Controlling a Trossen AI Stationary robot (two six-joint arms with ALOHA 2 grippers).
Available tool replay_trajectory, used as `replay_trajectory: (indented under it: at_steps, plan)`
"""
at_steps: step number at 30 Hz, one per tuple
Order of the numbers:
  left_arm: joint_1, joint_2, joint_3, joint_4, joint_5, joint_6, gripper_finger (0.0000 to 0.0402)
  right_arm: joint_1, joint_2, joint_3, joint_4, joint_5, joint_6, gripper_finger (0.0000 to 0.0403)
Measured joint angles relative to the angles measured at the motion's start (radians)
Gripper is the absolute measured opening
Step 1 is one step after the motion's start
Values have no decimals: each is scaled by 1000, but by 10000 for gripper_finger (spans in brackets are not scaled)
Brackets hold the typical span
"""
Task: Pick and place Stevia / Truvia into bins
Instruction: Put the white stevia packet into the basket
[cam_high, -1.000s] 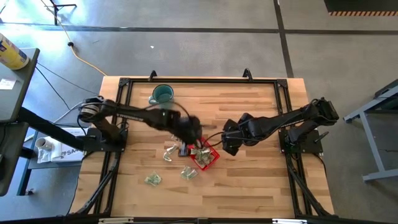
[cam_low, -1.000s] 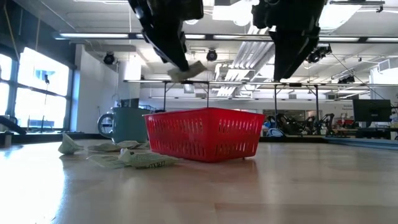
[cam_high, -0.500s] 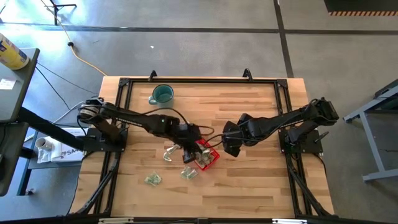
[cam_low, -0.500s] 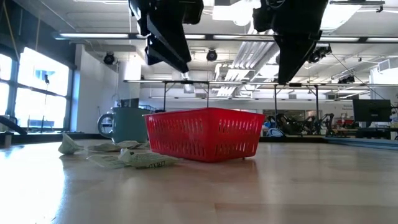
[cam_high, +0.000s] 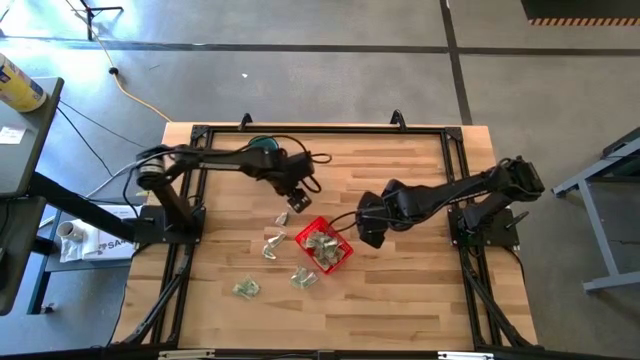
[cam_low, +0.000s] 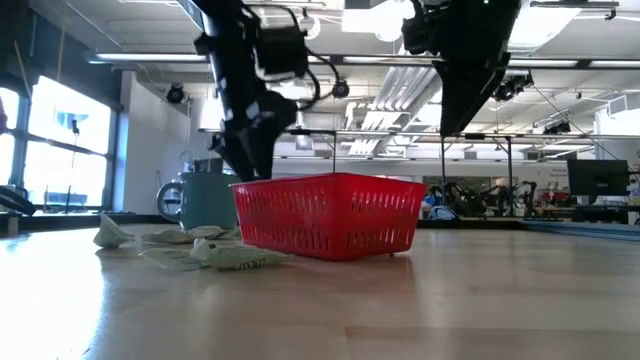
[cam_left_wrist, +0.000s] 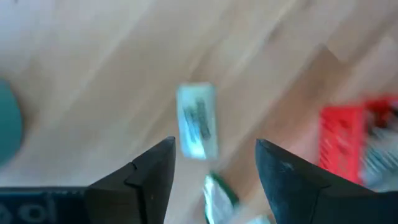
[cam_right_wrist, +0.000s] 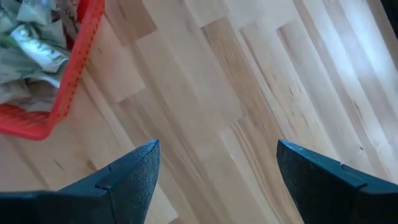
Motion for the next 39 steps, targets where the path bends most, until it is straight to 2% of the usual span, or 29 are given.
replay_trajectory:
  at_steps: [7, 14, 18, 22, 23, 27, 30, 34, 39]
  plan:
    - [-21, 129, 1, 5, -97, 72, 242, 0, 0, 0, 3, 14, 52, 312]
    - [-15, 216, 4, 35, -122, 79, 194, -1, 0, 0, -1, 19, 97, 312]
    - [-17, 220, 5, 49, -109, 127, 135, -1, 0, 0, -5, 18, 117, 312]
    - [-18, 210, 15, 50, -113, 145, 37, -1, 0, 0, -5, 19, 118, 312]
    - [-16, 206, 24, 46, -120, 151, 23, 0, 0, 0, -5, 22, 117, 312]
    - [-25, 139, 94, -27, -127, 155, 38, 18, 0, 0, -11, 33, 111, 312]
    - [-68, 77, 145, -80, -84, 160, 36, 36, 0, 0, -7, 0, 88, 312]
    - [-174, -20, 168, 1, 46, 134, 20, 69, 0, 0, 9, -35, 50, 312]
    - [-326, 2, 165, 71, 50, 41, 41, 104, 0, 0, 10, -35, 38, 312]
